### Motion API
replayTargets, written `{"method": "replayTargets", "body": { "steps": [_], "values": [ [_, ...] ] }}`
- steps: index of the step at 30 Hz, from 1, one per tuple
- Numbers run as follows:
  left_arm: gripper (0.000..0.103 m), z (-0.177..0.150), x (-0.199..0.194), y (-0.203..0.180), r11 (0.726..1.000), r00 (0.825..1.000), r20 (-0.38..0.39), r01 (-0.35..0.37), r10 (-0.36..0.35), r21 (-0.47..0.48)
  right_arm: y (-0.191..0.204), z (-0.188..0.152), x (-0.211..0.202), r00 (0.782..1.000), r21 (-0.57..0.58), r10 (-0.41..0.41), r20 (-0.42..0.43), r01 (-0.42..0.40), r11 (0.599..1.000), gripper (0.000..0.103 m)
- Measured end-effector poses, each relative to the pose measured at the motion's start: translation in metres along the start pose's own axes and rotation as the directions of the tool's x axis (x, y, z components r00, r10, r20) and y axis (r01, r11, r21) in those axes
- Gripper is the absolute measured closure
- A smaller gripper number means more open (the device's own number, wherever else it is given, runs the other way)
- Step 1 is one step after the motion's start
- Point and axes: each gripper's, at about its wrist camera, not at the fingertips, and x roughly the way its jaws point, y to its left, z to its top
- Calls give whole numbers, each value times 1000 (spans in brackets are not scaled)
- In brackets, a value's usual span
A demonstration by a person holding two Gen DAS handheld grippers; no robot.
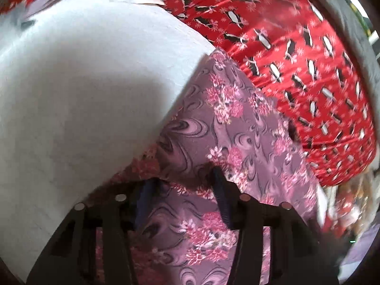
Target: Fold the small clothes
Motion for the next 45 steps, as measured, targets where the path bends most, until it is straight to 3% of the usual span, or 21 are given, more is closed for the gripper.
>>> {"method": "replayTargets", "body": {
  "steps": [1,4,5,7,9,11,13,14,17,21,26,30,32,34,37,40,41,42,43,44,45],
  "values": [
    [57,-1,-1,-1,1000,1000,8,-5,5,8,2,0,-10,999,-4,-13,30,13,1000,88],
    [57,-3,5,-6,998,999,14,-48,47,52,14,-6,-51,980,-71,31,194,-17,997,87],
    [56,-5,6,-8,995,998,23,-65,64,70,16,-9,-53,981,-90,43,191,-26,996,84],
    [53,-9,9,-15,988,994,43,-106,102,114,19,-19,-29,1000,-169,0,32,5,986,79],
    [51,-13,12,-23,976,989,50,-143,137,167,17,-33,-4,989,-249,-100,-110,70,966,83],
    [50,-17,10,-26,964,986,28,-164,162,210,22,-36,-18,988,-304,-113,-101,78,949,83],
    [48,-23,0,-21,965,989,-38,-134,146,224,23,-37,-27,975,-305,-123,-185,62,950,74],
    [47,-28,-4,-18,963,986,-87,-117,141,242,20,-44,-30,950,-329,-147,-276,51,943,71],
    [47,-50,-24,-9,938,970,-171,-109,172,329,20,-65,-48,911,-454,-231,-340,56,889,70],
    [47,-81,-54,29,946,933,-329,-32,144,324,1,-103,-91,879,-514,-272,-392,36,857,64],
    [47,-119,-101,85,933,927,-322,-73,193,351,-45,-137,-161,902,-489,-245,-355,44,871,64],
    [47,-149,-113,127,927,899,-359,-116,250,357,-89,-138,-208,935,-395,-216,-283,92,914,63],
    [47,-162,-111,139,931,885,-393,-109,250,348,-111,-142,-221,942,-364,-227,-246,127,923,52],
    [47,-177,-106,145,935,872,-431,-81,234,345,-123,-147,-222,944,-334,-222,-245,133,933,51],
    [47,-193,-99,144,941,858,-471,-40,205,337,-135,-160,-209,946,-269,-134,-296,52,962,49],
    [51,-207,-95,141,948,857,-488,0,165,320,-131,-178,-205,952,-298,-88,-294,-4,954,47],
    [59,-210,-93,139,950,856,-495,14,149,311,-127,-182,-203,950,-315,-73,-304,-28,949,47],
    [85,-219,-92,139,950,854,-501,24,142,311,-123,-187,-200,946,-333,-71,-316,-41,942,50],
    [97,-226,-94,139,947,848,-510,30,146,319,-120,-191,-198,943,-360,-84,-322,-40,932,70],
    [97,-229,-90,132,944,849,-505,26,152,328,-117,-195,-195,931,-386,-83,-356,-65,920,96],
    [97,-232,-93,132,944,856,-494,26,149,330,-114,-198,-193,923,-394,-83,-375,-78,916,97]
  ]
}}
